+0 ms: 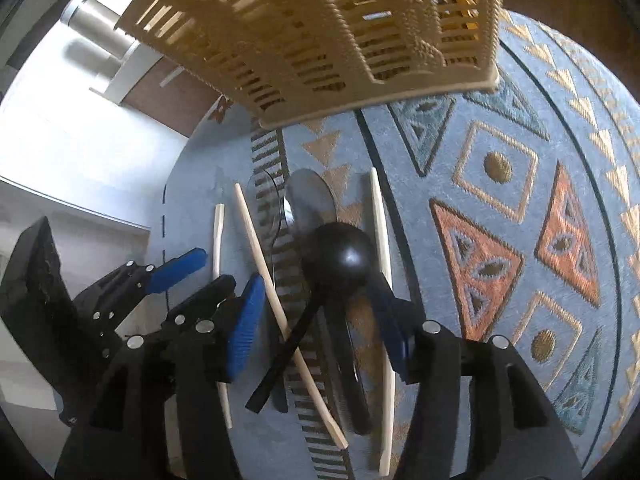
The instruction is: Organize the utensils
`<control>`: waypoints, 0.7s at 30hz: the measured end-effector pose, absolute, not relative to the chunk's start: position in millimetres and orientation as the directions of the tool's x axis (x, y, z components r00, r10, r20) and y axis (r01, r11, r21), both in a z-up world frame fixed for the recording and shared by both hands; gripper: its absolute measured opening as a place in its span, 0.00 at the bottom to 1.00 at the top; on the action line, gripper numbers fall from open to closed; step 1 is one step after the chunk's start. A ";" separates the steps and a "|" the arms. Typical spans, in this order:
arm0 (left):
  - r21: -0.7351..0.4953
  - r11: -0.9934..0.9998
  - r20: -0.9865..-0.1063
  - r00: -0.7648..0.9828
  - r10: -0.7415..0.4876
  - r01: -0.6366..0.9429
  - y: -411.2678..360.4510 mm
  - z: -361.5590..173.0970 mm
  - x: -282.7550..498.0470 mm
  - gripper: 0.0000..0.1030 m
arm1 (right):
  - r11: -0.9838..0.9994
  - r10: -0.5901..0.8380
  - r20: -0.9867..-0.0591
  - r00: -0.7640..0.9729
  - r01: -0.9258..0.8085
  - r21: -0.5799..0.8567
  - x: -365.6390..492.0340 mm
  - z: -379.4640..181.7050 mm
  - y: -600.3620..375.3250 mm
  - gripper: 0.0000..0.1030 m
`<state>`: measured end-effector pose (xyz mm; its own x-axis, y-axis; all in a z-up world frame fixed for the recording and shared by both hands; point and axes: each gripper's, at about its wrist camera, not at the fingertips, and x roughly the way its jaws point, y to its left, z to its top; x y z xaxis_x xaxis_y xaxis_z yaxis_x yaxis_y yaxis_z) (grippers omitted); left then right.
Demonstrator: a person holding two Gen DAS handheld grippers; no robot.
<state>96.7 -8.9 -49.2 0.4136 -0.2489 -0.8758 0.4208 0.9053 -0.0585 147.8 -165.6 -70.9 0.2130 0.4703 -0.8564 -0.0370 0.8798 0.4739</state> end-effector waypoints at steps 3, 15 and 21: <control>-0.042 0.906 -0.875 0.423 -0.237 0.421 -11.7 -49.7 94.4 0.35 | 0.896 0.443 -0.870 0.217 -0.080 0.436 151.6 -69.2 -149.5 0.50; -0.027 0.922 -0.869 0.446 -0.212 0.385 -4.1 -47.4 98.7 0.07 | 0.927 0.366 -0.899 0.242 -0.184 0.328 144.5 -67.0 -129.9 0.09; -0.230 0.915 -0.848 0.393 -0.356 0.333 26.4 -48.8 108.3 0.04 | 0.929 0.366 -0.872 0.324 -0.187 0.320 135.1 -42.6 -162.2 0.09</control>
